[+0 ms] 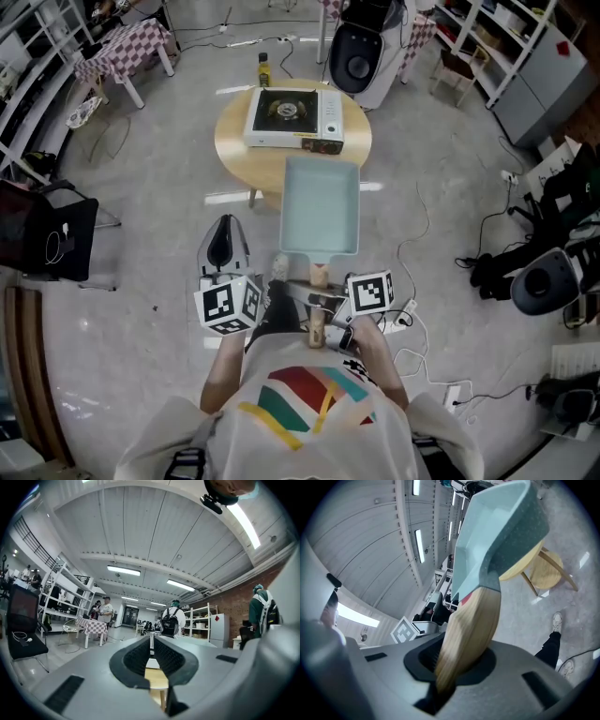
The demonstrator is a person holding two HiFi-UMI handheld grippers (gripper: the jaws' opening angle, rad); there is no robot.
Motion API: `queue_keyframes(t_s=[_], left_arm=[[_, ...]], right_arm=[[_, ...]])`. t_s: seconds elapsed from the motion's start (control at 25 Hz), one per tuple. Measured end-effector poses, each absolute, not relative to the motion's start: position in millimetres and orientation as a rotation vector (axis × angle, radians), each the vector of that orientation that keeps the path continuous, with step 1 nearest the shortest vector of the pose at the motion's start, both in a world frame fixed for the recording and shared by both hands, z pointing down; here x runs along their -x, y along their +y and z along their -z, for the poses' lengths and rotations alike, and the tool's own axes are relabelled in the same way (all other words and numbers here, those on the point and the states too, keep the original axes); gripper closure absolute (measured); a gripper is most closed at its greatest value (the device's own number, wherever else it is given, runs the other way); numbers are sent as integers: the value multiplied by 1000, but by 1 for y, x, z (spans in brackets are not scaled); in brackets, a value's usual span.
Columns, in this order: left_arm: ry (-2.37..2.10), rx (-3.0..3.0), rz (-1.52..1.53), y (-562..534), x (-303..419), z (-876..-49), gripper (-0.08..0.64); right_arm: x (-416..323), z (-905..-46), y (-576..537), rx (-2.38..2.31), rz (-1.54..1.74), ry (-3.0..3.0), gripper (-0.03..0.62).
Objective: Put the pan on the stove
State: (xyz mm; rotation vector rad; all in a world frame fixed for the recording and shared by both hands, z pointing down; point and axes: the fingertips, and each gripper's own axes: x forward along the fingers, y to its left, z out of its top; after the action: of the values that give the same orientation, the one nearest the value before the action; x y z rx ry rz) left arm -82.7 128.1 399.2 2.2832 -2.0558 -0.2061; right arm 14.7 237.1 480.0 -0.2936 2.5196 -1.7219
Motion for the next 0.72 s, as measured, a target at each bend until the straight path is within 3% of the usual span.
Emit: queue_keyframes(t_s=[0.72], left_arm=[[-1871, -2437, 193, 14, 39, -410, 538]], right_arm=[[-38, -493, 143, 484, 1706, 2510, 565]])
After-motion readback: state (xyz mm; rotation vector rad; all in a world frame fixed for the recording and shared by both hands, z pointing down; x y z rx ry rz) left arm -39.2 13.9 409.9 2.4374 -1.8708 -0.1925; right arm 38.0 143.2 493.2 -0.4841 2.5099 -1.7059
